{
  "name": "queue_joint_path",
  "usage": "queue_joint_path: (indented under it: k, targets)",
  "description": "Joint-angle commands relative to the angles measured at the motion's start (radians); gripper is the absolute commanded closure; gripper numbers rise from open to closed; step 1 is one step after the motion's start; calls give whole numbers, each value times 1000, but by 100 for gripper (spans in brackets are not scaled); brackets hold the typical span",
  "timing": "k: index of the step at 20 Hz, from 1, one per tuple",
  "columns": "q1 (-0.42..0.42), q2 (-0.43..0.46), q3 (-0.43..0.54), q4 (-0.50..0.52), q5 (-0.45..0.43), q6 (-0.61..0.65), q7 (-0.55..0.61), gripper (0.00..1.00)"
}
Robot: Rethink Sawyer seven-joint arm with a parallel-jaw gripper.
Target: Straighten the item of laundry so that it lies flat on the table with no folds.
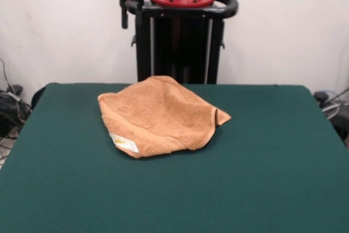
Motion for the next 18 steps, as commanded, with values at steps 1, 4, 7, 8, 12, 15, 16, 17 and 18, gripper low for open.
queue_joint_path:
  k: [1, 4, 7, 8, 12, 15, 16, 17, 18]
  targets:
    - [83, -104, -60, 34, 395, 11, 411, 0]
    - [229, -72, -233, -134, 409, 151, 571, 0]
    - [380, 65, -372, -324, 330, 232, 749, 0]
    - [426, 150, -401, -396, 315, 246, 745, 0]
    - [454, 273, -355, -531, 332, 314, 587, 0]
    - [417, 311, -251, -591, 320, 401, 441, 0]
    - [416, 326, -237, -606, 317, 412, 432, 0]
    - [424, 337, -247, -613, 317, 399, 465, 0]
    - [464, 370, -308, -632, 333, 352, 585, 0]
